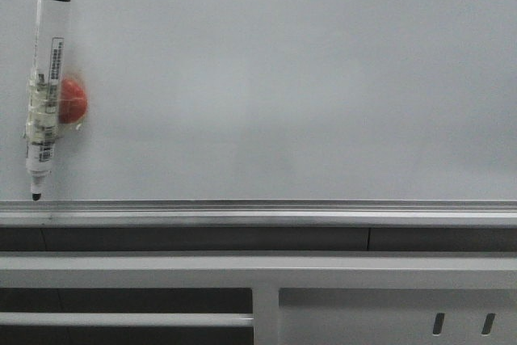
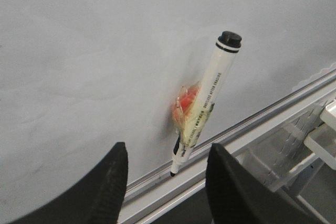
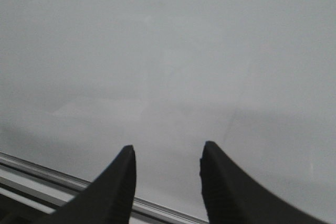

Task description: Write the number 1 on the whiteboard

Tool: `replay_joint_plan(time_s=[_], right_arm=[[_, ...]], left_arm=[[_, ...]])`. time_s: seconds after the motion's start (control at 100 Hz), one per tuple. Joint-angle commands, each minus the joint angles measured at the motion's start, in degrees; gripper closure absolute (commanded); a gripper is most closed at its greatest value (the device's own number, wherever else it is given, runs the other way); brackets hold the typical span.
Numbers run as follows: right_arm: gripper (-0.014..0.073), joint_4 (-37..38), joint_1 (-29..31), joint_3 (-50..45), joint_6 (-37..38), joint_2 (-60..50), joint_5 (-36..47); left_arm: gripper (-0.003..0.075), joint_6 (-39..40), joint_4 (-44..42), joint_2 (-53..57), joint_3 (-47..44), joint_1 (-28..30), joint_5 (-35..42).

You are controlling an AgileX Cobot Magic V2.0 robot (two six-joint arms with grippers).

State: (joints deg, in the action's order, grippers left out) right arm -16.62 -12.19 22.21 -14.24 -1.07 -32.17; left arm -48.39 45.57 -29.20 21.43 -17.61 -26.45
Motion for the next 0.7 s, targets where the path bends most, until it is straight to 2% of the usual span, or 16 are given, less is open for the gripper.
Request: replay_joint_plan(time_s=[0.0,0.22,0.51,0.69], right_arm=[[0.0324,-0.5,0.2,2.0,-0.7,1.4,4.3],[0.0324,-0.5,0.2,2.0,-0.7,5.1,7.2],[0.0324,-0.5,0.2,2.0,-0.7,7.8,11.8],[0.0324,-0.5,0.2,2.0,-0.7,7.8,12.1]], left_arm=[[0.0394,-2.4,2.3,-2.8,2.1,-1.2,3.4],[0.0394,-7.0,2.3,-10.7,2.1,-6.1,8.6],[0.0393,-7.8,2.6,-23.0,2.1,-15.6,23.8],[0.0393,-7.8,9.5,-29.6,2.1,-21.2,36.5]])
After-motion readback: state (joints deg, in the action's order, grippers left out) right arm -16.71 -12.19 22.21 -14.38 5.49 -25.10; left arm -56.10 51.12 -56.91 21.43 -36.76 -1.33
